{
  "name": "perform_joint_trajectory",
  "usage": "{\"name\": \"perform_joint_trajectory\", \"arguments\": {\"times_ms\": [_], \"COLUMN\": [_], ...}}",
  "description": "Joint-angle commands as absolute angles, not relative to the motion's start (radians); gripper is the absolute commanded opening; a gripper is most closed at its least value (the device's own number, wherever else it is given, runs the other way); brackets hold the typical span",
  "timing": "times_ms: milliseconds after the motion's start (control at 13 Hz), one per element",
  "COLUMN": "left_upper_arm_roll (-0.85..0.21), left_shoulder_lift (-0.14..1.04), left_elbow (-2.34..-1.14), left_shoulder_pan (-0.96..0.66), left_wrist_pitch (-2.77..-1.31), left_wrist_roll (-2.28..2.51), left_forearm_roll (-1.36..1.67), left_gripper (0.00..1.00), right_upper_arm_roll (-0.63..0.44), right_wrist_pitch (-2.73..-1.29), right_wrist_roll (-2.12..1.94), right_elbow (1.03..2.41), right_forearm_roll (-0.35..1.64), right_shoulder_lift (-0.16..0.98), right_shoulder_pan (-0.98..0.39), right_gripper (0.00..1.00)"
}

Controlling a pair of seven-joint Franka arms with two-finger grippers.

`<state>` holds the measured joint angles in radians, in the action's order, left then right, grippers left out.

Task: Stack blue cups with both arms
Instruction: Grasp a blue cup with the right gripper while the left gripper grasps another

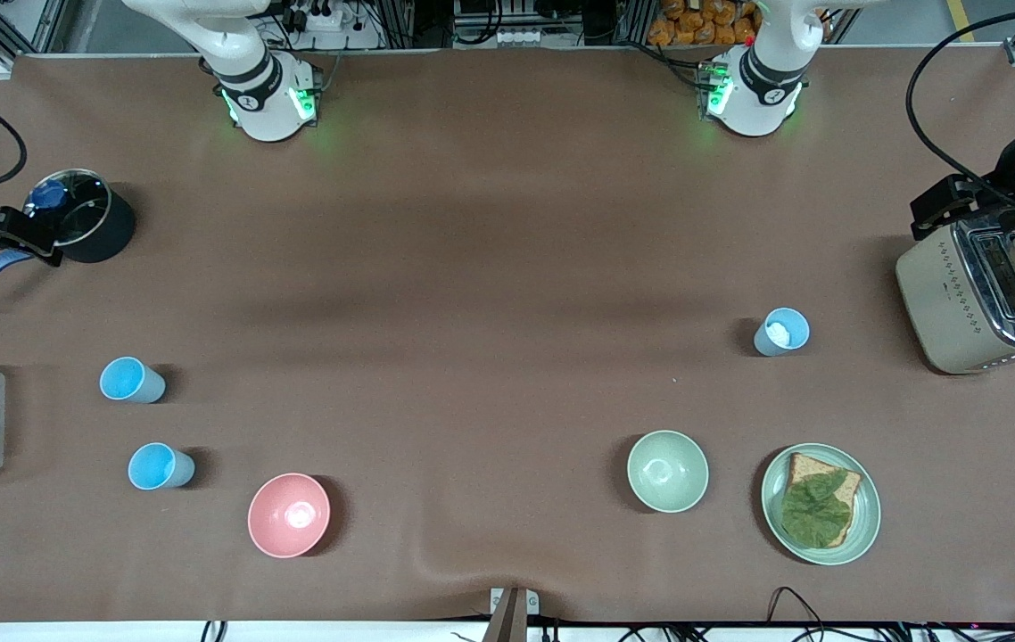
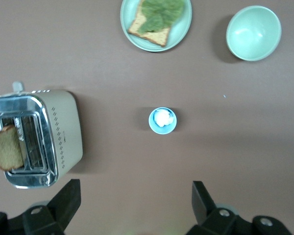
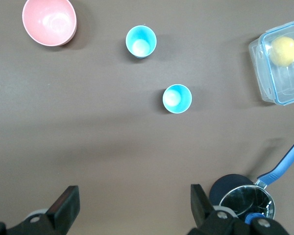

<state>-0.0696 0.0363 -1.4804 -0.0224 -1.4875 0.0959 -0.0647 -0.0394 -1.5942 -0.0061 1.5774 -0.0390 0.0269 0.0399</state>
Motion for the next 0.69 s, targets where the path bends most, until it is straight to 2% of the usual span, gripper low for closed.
{"name": "perform_joint_trajectory", "arguments": {"times_ms": [0,308,462,538,615], "left_upper_arm_roll": [-0.055,-0.045,-0.045,-0.046,-0.045], "left_shoulder_lift": [0.018,0.031,0.047,0.052,0.054], "left_elbow": [-1.49,-1.489,-1.505,-1.537,-1.619], "left_shoulder_pan": [-0.023,-0.017,-0.012,0.007,0.026], "left_wrist_pitch": [-1.464,-1.465,-1.482,-1.517,-1.646], "left_wrist_roll": [0.048,0.054,0.063,0.063,0.063], "left_forearm_roll": [-0.026,-0.032,-0.044,-0.044,-0.046], "left_gripper": [1.0,1.0,1.0,1.0,1.0], "right_upper_arm_roll": [-0.017,-0.028,-0.029,-0.031,-0.031], "right_wrist_pitch": [-1.578,-1.554,-1.504,-1.503,-1.522], "right_wrist_roll": [0.005,-0.003,0.011,0.0,-0.005], "right_elbow": [1.575,1.578,1.598,1.608,1.6], "right_forearm_roll": [-0.008,0.003,0.002,0.003,0.002], "right_shoulder_lift": [-0.006,0.003,0.069,0.104,0.165], "right_shoulder_pan": [0.069,0.054,0.064,0.083,0.098], "right_gripper": [1.0,1.0,1.0,1.0,1.0]}}
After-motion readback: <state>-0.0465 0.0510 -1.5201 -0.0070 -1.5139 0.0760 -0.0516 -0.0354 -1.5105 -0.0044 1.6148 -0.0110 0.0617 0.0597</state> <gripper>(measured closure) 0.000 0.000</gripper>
